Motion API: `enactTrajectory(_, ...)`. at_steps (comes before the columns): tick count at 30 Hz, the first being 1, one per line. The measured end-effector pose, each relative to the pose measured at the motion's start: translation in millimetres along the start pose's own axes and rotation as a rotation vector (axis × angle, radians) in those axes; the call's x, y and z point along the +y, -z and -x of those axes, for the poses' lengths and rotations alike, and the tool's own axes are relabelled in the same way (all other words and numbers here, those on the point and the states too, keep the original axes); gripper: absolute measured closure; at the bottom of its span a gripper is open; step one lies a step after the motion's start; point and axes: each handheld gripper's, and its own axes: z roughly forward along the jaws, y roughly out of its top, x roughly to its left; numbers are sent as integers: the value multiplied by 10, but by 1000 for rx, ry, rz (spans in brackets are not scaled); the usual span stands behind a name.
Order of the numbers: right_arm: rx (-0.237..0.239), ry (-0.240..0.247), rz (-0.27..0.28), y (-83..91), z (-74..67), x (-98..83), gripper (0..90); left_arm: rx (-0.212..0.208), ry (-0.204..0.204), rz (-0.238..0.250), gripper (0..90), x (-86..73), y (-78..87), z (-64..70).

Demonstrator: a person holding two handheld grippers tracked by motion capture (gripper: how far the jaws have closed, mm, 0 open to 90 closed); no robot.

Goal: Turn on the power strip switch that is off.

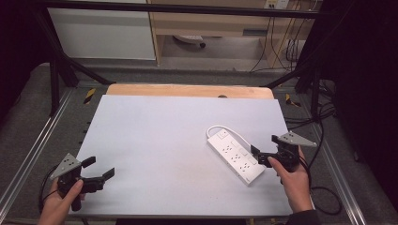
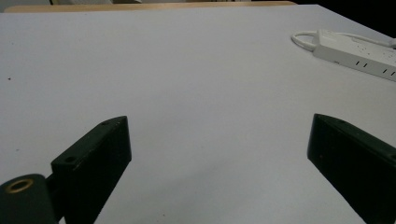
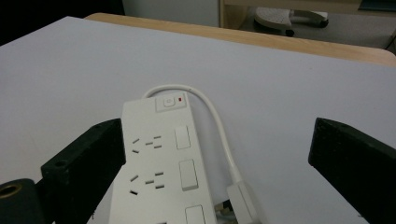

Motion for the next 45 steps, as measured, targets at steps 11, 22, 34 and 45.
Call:
enactTrajectory(11, 23, 13, -28, -212, -33, 165, 46, -2, -5, -10, 67, -7, -12, 6)
enactTrajectory(22, 21, -13, -24, -320, 28, 329, 44, -4, -5, -13, 67, -8, -16, 6)
enactTrajectory(34, 14, -19, -63, -517, 53, 396, 108, -5, -4, -12, 68, -9, -15, 4)
enactTrajectory(45, 54, -37, -50, -591, 79, 405, 386, -4, -6, -13, 68, -10, -17, 4)
